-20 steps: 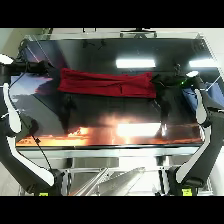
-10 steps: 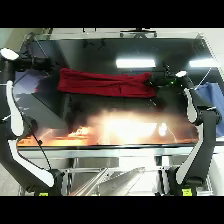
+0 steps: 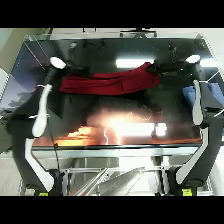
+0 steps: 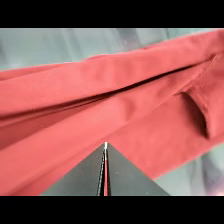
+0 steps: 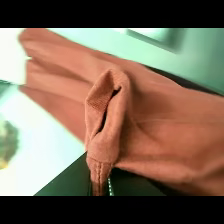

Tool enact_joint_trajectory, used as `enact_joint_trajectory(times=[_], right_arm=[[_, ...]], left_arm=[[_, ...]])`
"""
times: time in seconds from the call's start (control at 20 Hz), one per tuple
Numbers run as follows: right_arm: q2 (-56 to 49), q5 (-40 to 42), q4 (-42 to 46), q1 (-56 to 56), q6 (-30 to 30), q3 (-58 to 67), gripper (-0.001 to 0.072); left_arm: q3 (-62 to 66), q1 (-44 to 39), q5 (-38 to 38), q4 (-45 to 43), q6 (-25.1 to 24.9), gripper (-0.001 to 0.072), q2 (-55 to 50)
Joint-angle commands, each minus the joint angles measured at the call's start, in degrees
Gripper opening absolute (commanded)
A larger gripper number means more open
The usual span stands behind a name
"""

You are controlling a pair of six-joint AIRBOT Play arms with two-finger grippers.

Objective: Fold the shirts.

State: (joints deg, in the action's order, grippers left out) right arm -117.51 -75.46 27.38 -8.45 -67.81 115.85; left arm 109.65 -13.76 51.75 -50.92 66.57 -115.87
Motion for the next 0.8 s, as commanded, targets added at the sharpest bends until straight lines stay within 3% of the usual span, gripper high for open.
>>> enact_joint_trajectory(times=[0.0, 0.2, 0.45, 0.6, 0.75], right_arm=[[4.76, -4.68, -6.21, 0.02, -2.19, 0.87, 0.0018], [8.20, -5.84, -8.61, 0.68, -3.85, 0.87, 0.0017], [8.52, -4.83, -7.96, 2.82, -5.11, 0.85, 0.0018], [8.50, -0.37, -7.48, 4.85, -5.11, 0.85, 0.0018], [8.22, 4.81, -3.96, 9.64, -5.64, 0.85, 0.0017]], left_arm=[[6.64, -9.33, -5.22, -0.13, 0.02, 0.0006, -8.96], [9.05, -13.70, -9.33, -0.04, 3.54, 0.0007, -14.67], [8.09, -12.35, -10.32, 2.67, 5.99, 0.0008, -14.56], [8.09, -9.09, -1.92, 8.02, 5.95, 0.0007, -11.82], [8.04, -2.43, 15.19, 9.22, 5.95, 0.0006, -3.17]])
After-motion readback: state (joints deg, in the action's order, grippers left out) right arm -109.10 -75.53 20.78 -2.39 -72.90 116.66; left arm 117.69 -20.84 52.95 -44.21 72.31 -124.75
